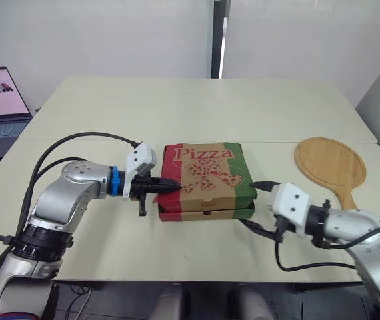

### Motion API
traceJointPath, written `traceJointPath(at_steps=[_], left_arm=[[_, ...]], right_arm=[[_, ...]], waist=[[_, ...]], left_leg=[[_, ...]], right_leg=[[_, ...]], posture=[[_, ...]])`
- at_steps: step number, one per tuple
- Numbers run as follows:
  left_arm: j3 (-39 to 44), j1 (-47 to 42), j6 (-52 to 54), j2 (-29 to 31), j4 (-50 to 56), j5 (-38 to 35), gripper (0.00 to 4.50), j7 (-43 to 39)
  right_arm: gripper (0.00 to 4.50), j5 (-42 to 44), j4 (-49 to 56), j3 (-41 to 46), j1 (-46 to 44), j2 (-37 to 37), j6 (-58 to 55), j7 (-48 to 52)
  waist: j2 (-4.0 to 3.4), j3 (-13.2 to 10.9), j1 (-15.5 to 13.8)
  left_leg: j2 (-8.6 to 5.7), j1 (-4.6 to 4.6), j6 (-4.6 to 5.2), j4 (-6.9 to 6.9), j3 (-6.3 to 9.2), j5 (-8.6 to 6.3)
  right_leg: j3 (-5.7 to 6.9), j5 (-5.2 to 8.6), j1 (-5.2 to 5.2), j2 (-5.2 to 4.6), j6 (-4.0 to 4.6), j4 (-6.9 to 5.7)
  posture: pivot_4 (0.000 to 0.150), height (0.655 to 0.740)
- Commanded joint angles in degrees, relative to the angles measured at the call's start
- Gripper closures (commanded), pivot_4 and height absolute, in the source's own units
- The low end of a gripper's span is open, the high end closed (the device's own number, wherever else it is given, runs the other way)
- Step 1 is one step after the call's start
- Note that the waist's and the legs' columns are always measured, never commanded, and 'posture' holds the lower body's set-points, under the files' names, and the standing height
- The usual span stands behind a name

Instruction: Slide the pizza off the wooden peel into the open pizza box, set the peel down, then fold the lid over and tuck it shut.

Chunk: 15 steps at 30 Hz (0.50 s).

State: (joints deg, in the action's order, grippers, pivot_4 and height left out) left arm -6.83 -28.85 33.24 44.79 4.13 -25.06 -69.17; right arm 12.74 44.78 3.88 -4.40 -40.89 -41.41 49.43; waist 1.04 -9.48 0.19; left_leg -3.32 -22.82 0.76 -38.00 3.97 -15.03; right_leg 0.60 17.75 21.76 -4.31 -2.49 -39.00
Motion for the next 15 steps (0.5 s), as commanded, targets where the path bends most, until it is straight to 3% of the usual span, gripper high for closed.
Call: traceJointPath(at_steps=[1, 4, 8, 13, 15], left_arm=[[-0.35, 0.17, 0.15, 0.02, 0.26, 0.91, 4.5, 0.37], [-0.37, -0.13, 0.3, 0.0, 0.17, 0.9, 4.5, 0.35], [-0.41, -0.65, 0.3, 0.0, -0.21, 1.03, 4.5, 0.27], [-0.3, -0.98, 0.36, -0.21, -0.42, 1.06, 4.5, 0.36], [-0.25, -0.93, 0.4, -0.25, -0.42, 1.02, 4.5, 0.35]], right_arm=[[0.21, 1.06, -2.7, 4.62, -1.06, -2.62, -0.65, -0.84], [0.95, -2.95, -7.44, 1.58, -1.94, -4.81, 2.95, -2.93], [2.39, -8.15, -14.02, -5.08, -4.37, -5.18, 8.63, -4.83], [4.24, -7.7, -17.13, -9.26, -6.13, -2.63, 11.61, -4.19], [4.48, -5.5, -16.53, -9.21, -6.03, -1.2, 10.69, -3.63]], waist=[[0.0, 0.0, 0.01], [0.0, 0.0, 0.02], [0.0, 0.0, 0.09], [0.0, 0.0, 0.06], [0.0, 0.0, 0.04]], left_leg=[[0.0, 0.0, 0.0, 0.0, 0.0, 0.0], [0.0, 0.01, 0.0, 0.01, -0.01, 0.0], [0.0, -0.01, 0.0, 0.01, -0.03, 0.0], [0.0, -0.02, -0.02, 0.0, -0.03, 0.01], [0.0, -0.02, -0.03, 0.0, -0.02, 0.02]], right_leg=[[0.0, 0.0, 0.0, 0.0, 0.0, 0.0], [-0.01, 0.0, 0.01, 0.0, 0.0, 0.0], [-0.01, 0.0, 0.02, -0.01, 0.0, 0.0], [-0.01, 0.0, 0.03, -0.01, 0.0, 0.0], [-0.01, 0.0, 0.03, -0.02, 0.0, 0.0]], posture=[[0.15, 0.7281], [0.15, 0.7281], [0.15, 0.7281], [0.15, 0.7281], [0.15, 0.7281]])
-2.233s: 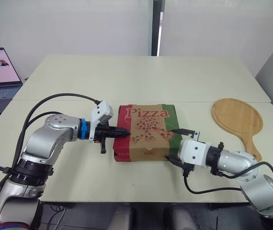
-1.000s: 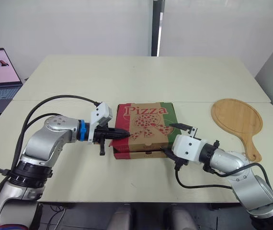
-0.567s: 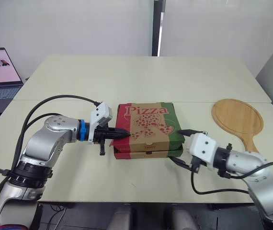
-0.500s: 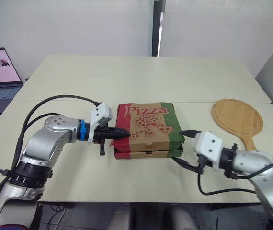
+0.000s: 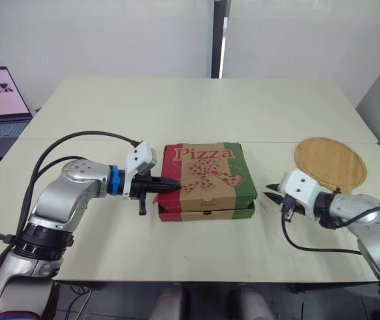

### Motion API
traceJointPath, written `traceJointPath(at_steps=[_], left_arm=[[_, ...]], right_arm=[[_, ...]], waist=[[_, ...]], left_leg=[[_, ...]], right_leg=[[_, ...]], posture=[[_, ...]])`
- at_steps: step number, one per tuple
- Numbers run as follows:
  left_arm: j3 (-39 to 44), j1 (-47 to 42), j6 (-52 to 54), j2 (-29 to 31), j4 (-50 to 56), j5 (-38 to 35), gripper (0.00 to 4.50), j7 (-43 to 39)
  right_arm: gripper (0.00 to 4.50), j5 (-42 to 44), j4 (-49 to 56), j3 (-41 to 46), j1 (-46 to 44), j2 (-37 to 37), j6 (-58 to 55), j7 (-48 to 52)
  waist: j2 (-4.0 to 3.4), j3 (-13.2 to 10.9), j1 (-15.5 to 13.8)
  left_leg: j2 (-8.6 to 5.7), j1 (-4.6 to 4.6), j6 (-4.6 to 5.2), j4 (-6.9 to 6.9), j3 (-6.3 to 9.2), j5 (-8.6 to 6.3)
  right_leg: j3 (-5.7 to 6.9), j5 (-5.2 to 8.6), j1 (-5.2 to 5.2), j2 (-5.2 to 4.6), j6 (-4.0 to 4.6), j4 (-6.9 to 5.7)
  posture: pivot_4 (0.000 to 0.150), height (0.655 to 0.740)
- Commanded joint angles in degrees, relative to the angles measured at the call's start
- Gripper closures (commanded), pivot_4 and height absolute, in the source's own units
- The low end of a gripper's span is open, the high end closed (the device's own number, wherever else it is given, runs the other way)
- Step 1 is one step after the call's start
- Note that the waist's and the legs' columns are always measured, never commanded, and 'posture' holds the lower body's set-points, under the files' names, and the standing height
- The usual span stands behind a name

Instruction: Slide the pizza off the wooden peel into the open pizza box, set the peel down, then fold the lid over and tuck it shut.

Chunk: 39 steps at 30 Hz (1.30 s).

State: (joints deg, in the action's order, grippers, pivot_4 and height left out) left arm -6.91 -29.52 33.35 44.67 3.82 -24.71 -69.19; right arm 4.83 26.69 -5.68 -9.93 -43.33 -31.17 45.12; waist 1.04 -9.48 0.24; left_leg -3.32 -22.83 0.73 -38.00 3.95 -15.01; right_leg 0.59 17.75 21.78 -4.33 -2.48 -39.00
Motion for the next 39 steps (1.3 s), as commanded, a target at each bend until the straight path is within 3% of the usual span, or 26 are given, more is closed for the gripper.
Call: traceJointPath(at_steps=[1, 12, 21, 27, 31, 39], left_arm=[[-0.15, -0.24, 0.31, -0.13, -0.1, 0.65, 4.5, 0.35], [-0.21, -0.1, 0.32, -0.2, -0.16, 0.88, 4.5, 0.13], [-0.13, 0.01, 0.47, -0.27, 0.17, 0.94, 4.5, 0.27], [0.08, 0.12, 0.73, -0.14, 0.55, 0.92, 4.5, 0.34], [0.31, 0.17, 0.9, 0.13, 0.72, 0.85, 4.5, 0.27], [1.41, -0.49, 1.8, 0.19, 1.11, 0.09, 4.5, 0.47]], right_arm=[[4.48, 3.1, 1.81, 0.54, -0.45, 1.62, 0.02, 0.71], [4.48, 13.83, 7.28, 3.7, -1.31, 4.03, -8.61, 1.55], [4.48, 7.57, 6.27, -0.36, 0.22, -0.17, -4.37, 0.54], [4.48, 9.8, 6.06, 5.63, 3.02, -5.08, -2.79, 3.86], [4.48, 16.47, 7.56, 10.7, -0.43, -3.48, -6.15, 3.64], [4.48, 17.6, 9.83, -0.41, -8.49, 2.97, -11.12, -0.09]], waist=[[0.0, 0.0, -0.03], [0.0, 0.0, 0.02], [0.0, 0.0, 0.06], [0.0, 0.0, -0.06], [0.0, 0.0, 0.12], [0.0, 0.0, 0.1]], left_leg=[[0.0, 0.0, 0.0, 0.0, 0.0, 0.0], [0.01, 0.0, 0.02, 0.01, 0.01, -0.01], [0.01, 0.0, 0.02, 0.01, 0.0, -0.01], [0.0, -0.02, 0.02, 0.01, 0.0, -0.01], [0.02, 0.0, 0.02, 0.01, 0.0, -0.01], [0.02, -0.03, 0.02, 0.02, 0.03, -0.01]], right_leg=[[0.0, 0.0, 0.0, 0.0, 0.0, 0.0], [0.0, 0.0, 0.01, 0.0, 0.0, 0.0], [0.0, 0.0, 0.04, 0.0, 0.0, 0.0], [0.0, 0.0, 0.02, -0.01, 0.0, 0.01], [-0.01, 0.0, 0.0, 0.0, 0.0, 0.01], [0.0, 0.0, 0.03, -0.01, 0.0, 0.02]], posture=[[0.15, 0.7281], [0.15, 0.7281], [0.15, 0.7281], [0.15, 0.7281], [0.15, 0.7281], [0.15, 0.7281]])
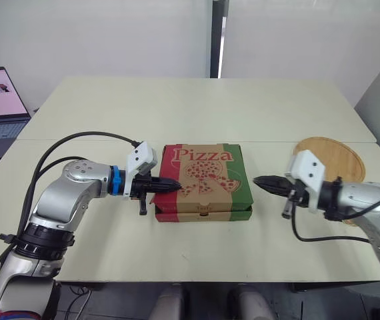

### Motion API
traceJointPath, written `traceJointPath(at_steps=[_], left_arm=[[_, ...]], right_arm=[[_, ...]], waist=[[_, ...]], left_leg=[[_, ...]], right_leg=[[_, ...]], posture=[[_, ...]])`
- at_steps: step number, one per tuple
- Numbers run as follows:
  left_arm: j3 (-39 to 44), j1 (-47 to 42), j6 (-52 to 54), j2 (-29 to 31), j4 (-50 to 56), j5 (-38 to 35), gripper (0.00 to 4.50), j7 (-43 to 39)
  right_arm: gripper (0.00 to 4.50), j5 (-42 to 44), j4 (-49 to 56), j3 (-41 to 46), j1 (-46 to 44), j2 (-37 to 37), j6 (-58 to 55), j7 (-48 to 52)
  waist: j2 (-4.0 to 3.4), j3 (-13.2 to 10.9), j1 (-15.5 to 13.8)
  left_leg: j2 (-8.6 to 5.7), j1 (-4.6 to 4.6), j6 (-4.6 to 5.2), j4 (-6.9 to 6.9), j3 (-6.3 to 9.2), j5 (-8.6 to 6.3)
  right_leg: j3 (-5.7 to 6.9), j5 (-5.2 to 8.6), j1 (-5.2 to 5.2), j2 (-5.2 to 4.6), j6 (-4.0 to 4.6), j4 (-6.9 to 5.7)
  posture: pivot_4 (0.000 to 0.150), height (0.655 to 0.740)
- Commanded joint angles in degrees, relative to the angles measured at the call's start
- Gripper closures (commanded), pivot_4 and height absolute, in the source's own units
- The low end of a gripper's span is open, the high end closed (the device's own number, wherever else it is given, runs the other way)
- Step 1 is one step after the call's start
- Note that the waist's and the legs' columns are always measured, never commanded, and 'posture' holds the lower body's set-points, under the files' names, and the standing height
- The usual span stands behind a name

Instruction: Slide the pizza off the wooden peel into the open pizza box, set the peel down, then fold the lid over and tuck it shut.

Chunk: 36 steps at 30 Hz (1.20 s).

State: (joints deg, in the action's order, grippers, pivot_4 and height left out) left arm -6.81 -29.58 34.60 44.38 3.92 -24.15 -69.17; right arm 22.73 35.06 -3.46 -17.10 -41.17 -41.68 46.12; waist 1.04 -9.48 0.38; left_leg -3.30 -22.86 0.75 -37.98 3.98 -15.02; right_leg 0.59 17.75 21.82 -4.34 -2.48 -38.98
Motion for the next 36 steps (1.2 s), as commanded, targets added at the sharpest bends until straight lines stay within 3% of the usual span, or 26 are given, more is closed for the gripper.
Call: traceJointPath(at_steps=[1, 8, 13, 18, 25, 36], left_arm=[[1.71, -0.42, 0.96, 0.44, 1.42, -0.94, 4.5, 0.6], [5.49, 0.88, 3.71, 2.83, 4.7, -4.23, 4.5, 0.62], [8.64, 2.15, 2.52, 10.59, 1.84, -3.46, 4.5, -2.8], [6.68, 3.9, -3.57, 17.09, -3.04, 0.54, 4.5, -8.21], [2.6, 4.8, -7.79, 14.68, -2.59, 4.01, 4.5, -8.65], [1.26, 2.16, -5.37, 10.19, -1.77, 3.66, 4.5, -7.48]], right_arm=[[4.48, -1.27, 0.73, -4.43, -1.79, 1.11, -0.38, -1.21], [4.48, -5.03, -3.78, -10.12, -3.68, 1.71, 2.66, -0.51], [4.48, -5.77, -4.71, -10.99, -4.21, 1.57, 3.73, 0.46], [4.48, -5.91, -5.19, -11.52, -5.17, 1.42, 3.92, 1.57], [4.48, -5.54, -4.98, -11.65, -6.22, 1.5, 3.21, 2.43], [4.48, -5.58, -4.32, -11.83, -5.32, 1.35, 3.1, 2.74]], waist=[[0.0, 0.0, -0.06], [0.0, 0.0, -0.06], [-0.01, -0.01, 0.19], [-0.03, -0.02, 0.09], [-0.03, -0.02, -0.27], [-0.03, -0.02, -0.13]], left_leg=[[-0.01, 0.0, 0.0, 0.0, 0.0, 0.0], [-0.02, -0.02, -0.01, -0.01, 0.0, 0.0], [-0.01, -0.04, -0.01, 0.02, -0.01, 0.01], [-0.02, -0.03, -0.01, 0.03, -0.02, 0.0], [-0.04, -0.1, 0.01, 0.01, -0.03, -0.01], [-0.03, -0.1, 0.01, 0.02, -0.03, -0.01]], right_leg=[[0.0, 0.0, 0.01, -0.01, 0.0, 0.0], [0.0, 0.0, 0.05, -0.01, 0.0, -0.01], [-0.02, 0.0, 0.17, 0.0, 0.0, -0.05], [-0.03, 0.0, 0.21, 0.0, 0.0, -0.05], [-0.01, 0.0, 0.21, -0.05, 0.0, -0.02], [-0.01, 0.0, 0.22, -0.02, 0.0, -0.07]], posture=[[0.15, 0.7281], [0.15, 0.7281], [0.15, 0.7281], [0.15, 0.7281], [0.15, 0.7281], [0.15, 0.7281]])
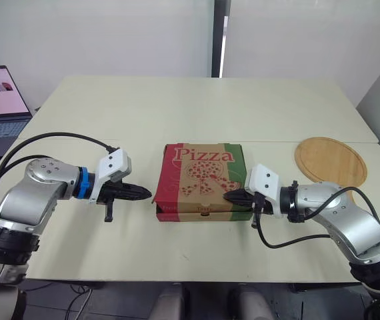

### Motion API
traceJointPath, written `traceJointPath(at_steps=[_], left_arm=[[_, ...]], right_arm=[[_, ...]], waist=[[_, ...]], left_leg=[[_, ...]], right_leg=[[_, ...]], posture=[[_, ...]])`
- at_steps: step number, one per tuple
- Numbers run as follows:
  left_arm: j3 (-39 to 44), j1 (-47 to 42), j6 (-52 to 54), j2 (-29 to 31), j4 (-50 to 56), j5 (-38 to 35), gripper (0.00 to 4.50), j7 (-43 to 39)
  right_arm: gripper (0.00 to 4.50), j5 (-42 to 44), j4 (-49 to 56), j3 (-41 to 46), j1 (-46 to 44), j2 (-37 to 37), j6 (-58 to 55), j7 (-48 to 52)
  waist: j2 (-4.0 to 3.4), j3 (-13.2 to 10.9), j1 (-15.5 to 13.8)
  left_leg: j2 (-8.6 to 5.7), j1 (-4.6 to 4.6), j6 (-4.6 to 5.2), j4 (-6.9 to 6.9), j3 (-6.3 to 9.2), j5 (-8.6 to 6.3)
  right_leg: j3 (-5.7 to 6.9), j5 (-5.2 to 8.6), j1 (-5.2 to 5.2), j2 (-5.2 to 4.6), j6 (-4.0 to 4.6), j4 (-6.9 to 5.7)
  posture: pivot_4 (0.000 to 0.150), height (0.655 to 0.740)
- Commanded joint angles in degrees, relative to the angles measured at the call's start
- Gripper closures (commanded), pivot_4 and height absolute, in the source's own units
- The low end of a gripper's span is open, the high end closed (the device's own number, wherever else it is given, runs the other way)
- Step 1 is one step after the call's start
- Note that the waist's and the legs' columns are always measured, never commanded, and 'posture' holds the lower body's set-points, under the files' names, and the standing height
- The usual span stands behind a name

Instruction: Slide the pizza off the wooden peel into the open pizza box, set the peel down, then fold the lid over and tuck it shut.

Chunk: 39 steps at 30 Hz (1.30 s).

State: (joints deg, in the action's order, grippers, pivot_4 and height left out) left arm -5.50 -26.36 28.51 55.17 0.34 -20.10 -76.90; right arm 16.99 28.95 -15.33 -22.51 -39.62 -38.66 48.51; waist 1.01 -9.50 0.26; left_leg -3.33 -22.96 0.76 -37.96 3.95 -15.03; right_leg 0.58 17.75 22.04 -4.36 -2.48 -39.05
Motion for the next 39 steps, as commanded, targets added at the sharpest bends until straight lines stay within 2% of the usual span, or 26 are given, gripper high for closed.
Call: traceJointPath(at_steps=[1, 13, 24, 33, 39], left_arm=[[-0.28, -1.16, 0.92, -0.84, 2.0, -0.3, 4.5, 0.19], [-0.36, -2.26, 4.5, -3.99, 4.51, -1.69, 4.5, 1.73], [0.36, 1.55, 3.96, -2.95, 4.15, -0.26, 4.5, 2.66], [5.73, 2.95, 8.19, -0.41, 5.59, -3.68, 4.5, 3.96], [6.35, 0.0, 10.38, -2.14, 7.3, -6.22, 4.5, 5.73]], right_arm=[[4.48, 0.18, 1.84, 0.01, 0.15, -0.2, 0.08, 0.36], [4.48, 0.25, 2.19, -0.27, 0.55, -0.29, 0.23, 0.64], [4.48, -1.21, 1.64, -1.32, 0.8, 0.25, 0.75, -0.42], [4.48, -4.77, 0.97, -4.66, 0.54, 1.38, 0.73, -1.98], [4.48, -8.07, -0.11, -7.36, 0.48, 2.14, 0.83, -2.91]], waist=[[0.0, 0.0, 0.0], [0.0, 0.0, -0.11], [0.0, 0.0, -0.07], [0.0, 0.0, 0.04], [0.01, 0.01, 0.06]], left_leg=[[0.0, 0.0, 0.0, 0.0, 0.0, 0.0], [-0.01, 0.0, 0.0, -0.02, 0.0, 0.0], [-0.01, 0.0, 0.0, -0.01, 0.0, 0.0], [0.01, 0.01, -0.01, -0.01, 0.01, 0.0], [0.0, 0.02, -0.01, -0.01, 0.01, 0.0]], right_leg=[[0.0, 0.0, 0.0, 0.0, 0.0, 0.0], [0.0, 0.0, -0.02, 0.0, 0.0, 0.0], [0.0, 0.0, -0.02, -0.01, 0.0, 0.01], [-0.01, 0.0, 0.01, 0.0, 0.0, 0.0], [0.0, 0.0, 0.0, 0.0, 0.0, 0.0]], posture=[[0.15, 0.7281], [0.15, 0.7281], [0.15, 0.7281], [0.15, 0.7281], [0.15, 0.7281]])
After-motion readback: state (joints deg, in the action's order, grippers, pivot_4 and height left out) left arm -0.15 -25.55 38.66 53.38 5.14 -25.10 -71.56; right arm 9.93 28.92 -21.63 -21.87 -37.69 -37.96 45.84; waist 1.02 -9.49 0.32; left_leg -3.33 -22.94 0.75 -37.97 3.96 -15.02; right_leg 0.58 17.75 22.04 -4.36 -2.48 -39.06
